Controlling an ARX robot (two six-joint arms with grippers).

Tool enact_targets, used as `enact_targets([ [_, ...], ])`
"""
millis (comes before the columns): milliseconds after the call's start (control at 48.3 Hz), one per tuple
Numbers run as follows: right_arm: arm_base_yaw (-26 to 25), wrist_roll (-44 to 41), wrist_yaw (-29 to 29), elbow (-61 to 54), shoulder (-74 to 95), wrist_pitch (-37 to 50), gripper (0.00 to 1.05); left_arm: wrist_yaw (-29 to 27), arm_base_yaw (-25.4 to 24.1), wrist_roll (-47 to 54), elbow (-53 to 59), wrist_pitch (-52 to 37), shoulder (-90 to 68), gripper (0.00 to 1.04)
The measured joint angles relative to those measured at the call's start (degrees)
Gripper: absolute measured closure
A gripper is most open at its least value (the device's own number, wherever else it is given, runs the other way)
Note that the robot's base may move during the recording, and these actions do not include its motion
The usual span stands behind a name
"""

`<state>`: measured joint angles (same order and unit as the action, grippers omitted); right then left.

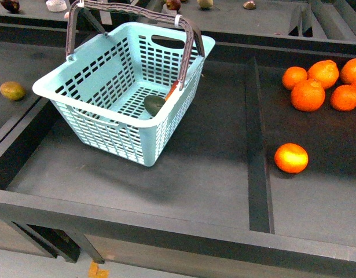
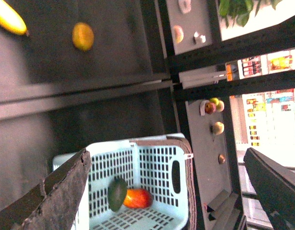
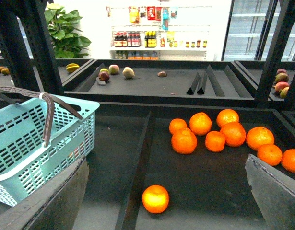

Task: Pick mango and avocado into basket

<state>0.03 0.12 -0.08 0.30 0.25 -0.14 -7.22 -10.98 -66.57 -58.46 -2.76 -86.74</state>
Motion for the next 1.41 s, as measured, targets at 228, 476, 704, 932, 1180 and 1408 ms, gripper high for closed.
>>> enact_targets([
  [228,0.0,0.0,0.0,0.0,0.0,0.0,0.08,2.1,-5.2,17.6,11.7,-4.6,13.5,0.07],
  [476,0.0,0.0,0.0,0.0,0.0,0.0,0.08,20.1,-2.1,59.4,32.5,-36.7,21.4,0.56],
  [704,0.0,0.0,0.0,0.0,0.0,0.0,0.08,15.1,2.8,65.3,44.3,-38.0,31.1,1.01],
  [932,0.0,0.0,0.0,0.0,0.0,0.0,0.08,12.1,6.0,65.7,50.7,-35.7,40.2,1.02],
  [1180,0.0,0.0,0.0,0.0,0.0,0.0,0.08,7.2,10.8,66.1,54.6,-29.9,50.0,1.02],
  [1408,0.0,0.0,0.0,0.0,0.0,0.0,0.08,7.3,10.9,66.1,57.4,-28.0,55.4,1.02],
])
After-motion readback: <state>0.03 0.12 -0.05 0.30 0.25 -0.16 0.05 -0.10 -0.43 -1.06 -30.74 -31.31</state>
